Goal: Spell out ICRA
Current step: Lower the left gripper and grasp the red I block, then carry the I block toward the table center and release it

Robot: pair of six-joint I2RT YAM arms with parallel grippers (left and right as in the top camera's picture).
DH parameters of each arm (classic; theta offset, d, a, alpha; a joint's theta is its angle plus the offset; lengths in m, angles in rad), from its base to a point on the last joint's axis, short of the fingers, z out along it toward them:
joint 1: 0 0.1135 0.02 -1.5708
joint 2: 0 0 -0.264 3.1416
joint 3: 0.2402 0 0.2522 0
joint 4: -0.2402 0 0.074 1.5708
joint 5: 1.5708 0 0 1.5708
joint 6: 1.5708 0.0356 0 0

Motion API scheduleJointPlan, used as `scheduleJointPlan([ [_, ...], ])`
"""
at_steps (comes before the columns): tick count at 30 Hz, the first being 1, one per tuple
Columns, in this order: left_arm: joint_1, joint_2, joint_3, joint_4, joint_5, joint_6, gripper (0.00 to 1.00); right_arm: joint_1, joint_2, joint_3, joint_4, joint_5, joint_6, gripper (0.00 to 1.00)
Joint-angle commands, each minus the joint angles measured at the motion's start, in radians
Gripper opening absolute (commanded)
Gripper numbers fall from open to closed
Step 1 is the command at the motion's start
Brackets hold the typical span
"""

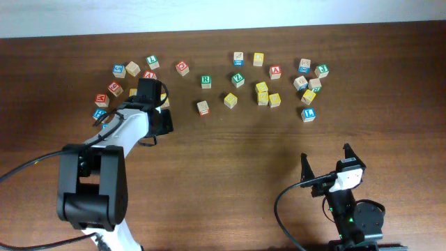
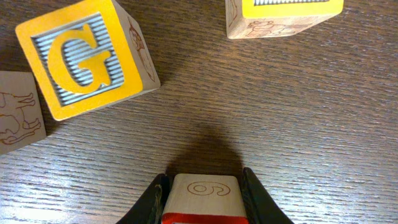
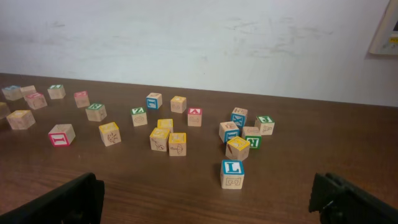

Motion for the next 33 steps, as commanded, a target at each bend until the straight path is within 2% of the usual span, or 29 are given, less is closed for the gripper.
scheduleJointPlan([
  [1, -0.003, 0.042, -0.008, -0.013, 0.015, 0.002, 0.21, 0.006, -0.007, -0.005, -0.007, 0.004, -0.003, 0.98],
  [3, -0.003, 0.036, -0.004, -0.025, 0.033, 0.001, 0.2, 0.006, -0.007, -0.005, -0.007, 0.004, -0.003, 0.98],
  [6, -0.003, -0.003, 0.027, -0.09, 0.041, 0.001, 0.27, 0.006, -0.007, -0.005, -0.007, 0.004, -0.003, 0.98],
  [8, -0.003, -0.045, 0.052, -0.136, 0.043, 0.001, 0.27, 0.006, -0.006, -0.005, -0.007, 0.004, -0.003, 0.98],
  [13, -0.007, -0.198, 0.065, -0.275, 0.256, -0.003, 0.26, 0.006, -0.007, -0.005, -0.007, 0.004, -0.003, 0.98],
  [16, -0.064, -0.212, 0.063, -0.406, 0.308, -0.05, 0.24, 0.006, -0.006, -0.005, -0.007, 0.004, -0.003, 0.99],
  [20, -0.234, -0.212, 0.057, -0.489, 0.296, -0.149, 0.24, 0.006, -0.007, -0.005, -0.007, 0.004, -0.003, 0.98],
  [22, -0.325, -0.211, 0.039, -0.489, 0.245, -0.208, 0.26, 0.006, -0.006, -0.005, -0.007, 0.004, -0.003, 0.98],
  [26, -0.426, -0.208, -0.034, -0.468, 0.092, -0.354, 0.28, 0.006, -0.006, -0.005, -0.007, 0.004, -0.003, 0.98],
  [29, -0.457, -0.208, -0.131, -0.333, 0.072, -0.367, 0.28, 0.006, -0.006, -0.005, -0.007, 0.004, -0.003, 0.98],
  [33, -0.457, -0.208, -0.183, -0.184, -0.064, -0.366, 0.26, 0.006, -0.006, -0.005, -0.007, 0.004, -0.003, 0.98],
])
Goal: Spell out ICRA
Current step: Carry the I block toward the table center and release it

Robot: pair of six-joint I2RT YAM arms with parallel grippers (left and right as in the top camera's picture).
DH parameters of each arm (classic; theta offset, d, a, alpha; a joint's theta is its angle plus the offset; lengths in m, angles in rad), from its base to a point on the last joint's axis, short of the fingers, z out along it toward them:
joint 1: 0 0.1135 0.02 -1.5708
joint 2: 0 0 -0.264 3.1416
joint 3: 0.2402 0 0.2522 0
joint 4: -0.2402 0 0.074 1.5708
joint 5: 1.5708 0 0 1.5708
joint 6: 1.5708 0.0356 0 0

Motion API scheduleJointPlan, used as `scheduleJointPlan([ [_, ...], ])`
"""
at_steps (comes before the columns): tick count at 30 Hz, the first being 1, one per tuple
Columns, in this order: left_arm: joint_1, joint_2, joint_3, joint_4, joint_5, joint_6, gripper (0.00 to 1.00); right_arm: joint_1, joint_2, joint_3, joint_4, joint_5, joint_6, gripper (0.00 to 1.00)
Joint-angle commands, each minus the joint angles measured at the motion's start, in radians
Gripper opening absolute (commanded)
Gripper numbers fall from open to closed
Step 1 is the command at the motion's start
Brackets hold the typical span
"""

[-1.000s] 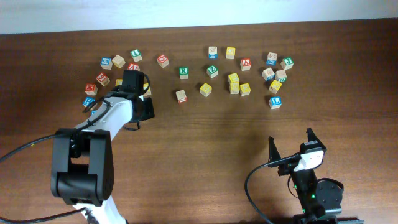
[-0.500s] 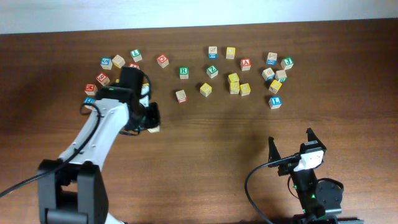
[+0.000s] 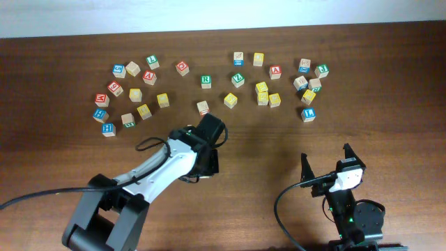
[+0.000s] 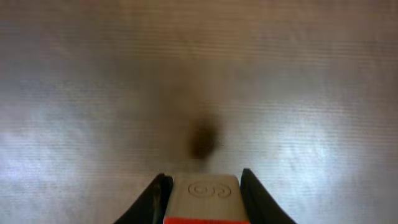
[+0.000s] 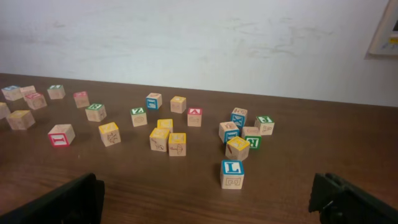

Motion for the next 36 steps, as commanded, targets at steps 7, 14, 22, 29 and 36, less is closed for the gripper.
scheduleJointPlan([
  [7, -0.002, 0.001, -0.018, 0.154, -0.135, -0.021, 0.27, 0.006, -0.007, -0.005, -0.007, 0.003, -0.003, 0.98],
  [14, -0.011, 0.001, -0.035, 0.151, -0.15, -0.008, 0.27, 0.006, -0.007, -0.005, -0.007, 0.003, -0.003, 0.98],
  [22, -0.011, 0.001, -0.054, 0.179, -0.178, 0.005, 0.29, 0.006, -0.007, -0.005, -0.007, 0.003, -0.003, 0.98],
  [29, -0.011, 0.001, -0.054, 0.2, -0.148, 0.005, 0.24, 0.006, -0.007, -0.005, -0.007, 0.003, -0.003, 0.98],
  [36, -0.011, 0.001, -0.054, 0.2, -0.144, 0.005, 0.37, 0.006, -0.007, -0.005, -0.007, 0.003, -0.003, 0.98],
])
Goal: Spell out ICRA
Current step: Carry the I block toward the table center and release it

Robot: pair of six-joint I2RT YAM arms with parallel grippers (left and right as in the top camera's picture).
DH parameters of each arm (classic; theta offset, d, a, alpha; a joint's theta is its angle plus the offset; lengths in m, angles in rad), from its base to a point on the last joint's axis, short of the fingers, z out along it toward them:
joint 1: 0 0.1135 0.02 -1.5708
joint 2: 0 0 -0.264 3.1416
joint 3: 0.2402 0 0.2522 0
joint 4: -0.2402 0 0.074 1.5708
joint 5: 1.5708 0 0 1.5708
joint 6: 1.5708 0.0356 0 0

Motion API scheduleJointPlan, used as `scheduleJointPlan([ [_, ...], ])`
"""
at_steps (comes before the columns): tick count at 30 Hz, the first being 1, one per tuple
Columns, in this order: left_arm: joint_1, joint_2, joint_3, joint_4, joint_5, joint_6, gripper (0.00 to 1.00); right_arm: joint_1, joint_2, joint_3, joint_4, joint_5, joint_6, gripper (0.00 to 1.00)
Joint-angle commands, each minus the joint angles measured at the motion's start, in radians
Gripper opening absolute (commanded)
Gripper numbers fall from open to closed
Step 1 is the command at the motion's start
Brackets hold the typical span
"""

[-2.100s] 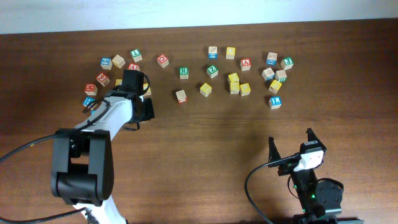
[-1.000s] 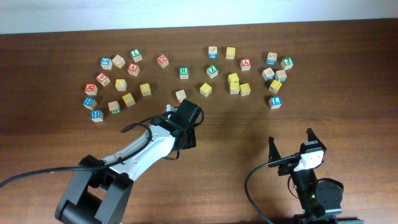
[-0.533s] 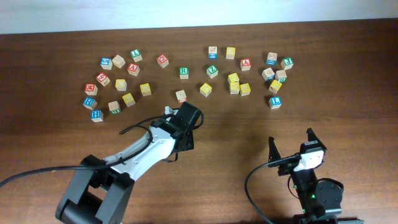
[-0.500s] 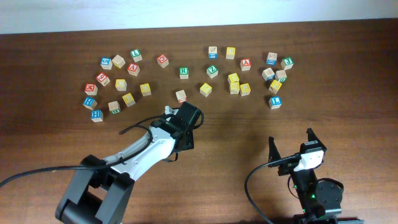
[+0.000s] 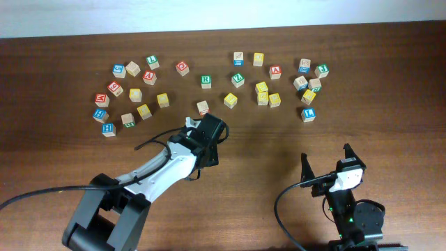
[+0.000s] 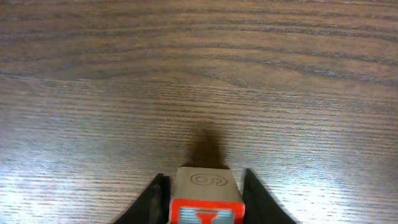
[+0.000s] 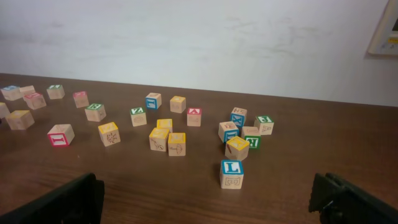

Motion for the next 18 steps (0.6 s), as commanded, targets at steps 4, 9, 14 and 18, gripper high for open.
scheduleJointPlan([
  [4, -0.006, 0.0, -0.007, 0.001, 0.007, 0.01, 0.45, 0.006, -0.006, -0.005, -0.007, 0.002, -0.003, 0.98],
  [9, 0.005, -0.037, 0.029, -0.038, 0.003, 0.018, 0.51, 0.006, -0.007, -0.005, -0.007, 0.002, -0.003, 0.99],
  [14, 0.095, -0.209, 0.09, -0.117, 0.004, 0.044, 0.53, 0.006, -0.007, -0.005, -0.007, 0.002, -0.003, 0.98],
  [18, 0.201, -0.421, 0.127, -0.14, 0.003, 0.057, 0.55, 0.006, -0.007, -0.005, -0.007, 0.002, -0.003, 0.98],
])
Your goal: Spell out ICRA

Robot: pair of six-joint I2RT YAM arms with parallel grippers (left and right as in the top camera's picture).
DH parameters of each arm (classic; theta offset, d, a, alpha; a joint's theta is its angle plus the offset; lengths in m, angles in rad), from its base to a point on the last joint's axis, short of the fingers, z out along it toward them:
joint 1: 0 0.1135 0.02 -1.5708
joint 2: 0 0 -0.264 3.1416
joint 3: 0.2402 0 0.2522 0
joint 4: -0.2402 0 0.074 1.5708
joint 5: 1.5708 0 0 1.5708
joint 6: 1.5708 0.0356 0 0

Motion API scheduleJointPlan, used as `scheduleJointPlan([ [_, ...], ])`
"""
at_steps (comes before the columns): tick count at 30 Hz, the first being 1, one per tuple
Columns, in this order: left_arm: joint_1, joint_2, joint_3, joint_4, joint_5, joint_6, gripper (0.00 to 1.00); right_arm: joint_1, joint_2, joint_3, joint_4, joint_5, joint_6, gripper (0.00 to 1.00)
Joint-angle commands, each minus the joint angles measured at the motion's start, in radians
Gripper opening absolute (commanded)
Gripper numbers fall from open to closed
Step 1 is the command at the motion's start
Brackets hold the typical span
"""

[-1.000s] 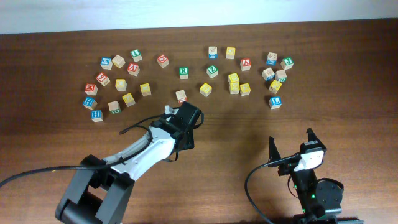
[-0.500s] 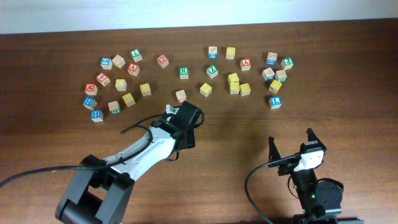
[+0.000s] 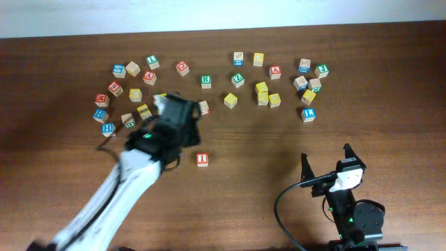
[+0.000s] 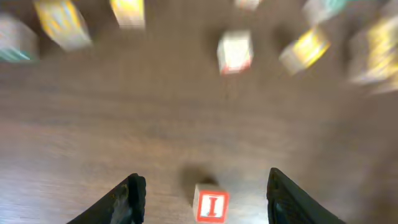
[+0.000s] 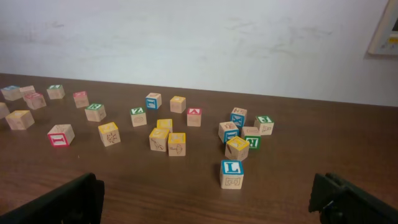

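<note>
The red-framed I block (image 3: 202,159) stands alone on the bare wood in front of the block clusters, its I facing up. In the blurred left wrist view the I block (image 4: 211,206) lies low between the spread fingers. My left gripper (image 3: 181,122) is open and empty, raised up and to the left of that block. Among the scattered blocks are a green R block (image 3: 205,81) and a red A block (image 3: 275,71). My right gripper (image 3: 325,157) rests open near the front right, holding nothing.
A left cluster of blocks (image 3: 132,94) and a right cluster (image 3: 279,87) fill the far half of the table (image 3: 265,139). A blue L block (image 5: 232,173) is the nearest one ahead of the right gripper. The white wall runs along the far edge.
My left gripper was shut on the I block low at mid-table. Now it is open, higher and further left, and the block stands free on the wood. The right arm has not moved.
My left gripper was first shut on the I block among the left cluster. Then it held the block over the middle of the table, then low against the wood there. Now the block is let go and the gripper is drawn back.
</note>
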Motion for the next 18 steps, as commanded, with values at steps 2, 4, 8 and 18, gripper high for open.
scheduleJointPlan([
  [2, 0.131, -0.179, 0.026, -0.018, -0.058, 0.022, 0.59, 0.006, -0.007, -0.005, -0.007, 0.002, -0.003, 0.98],
  [4, 0.261, -0.198, 0.026, -0.026, -0.115, 0.072, 0.68, 0.006, -0.006, -0.005, -0.007, 0.002, -0.003, 0.98],
  [8, 0.509, -0.186, 0.026, -0.059, -0.082, 0.114, 0.82, 0.006, -0.007, -0.005, -0.007, 0.002, -0.003, 0.98],
  [18, 0.606, -0.019, 0.294, -0.155, 0.071, 0.403, 0.91, 0.006, -0.007, -0.005, -0.007, 0.002, -0.003, 0.98],
])
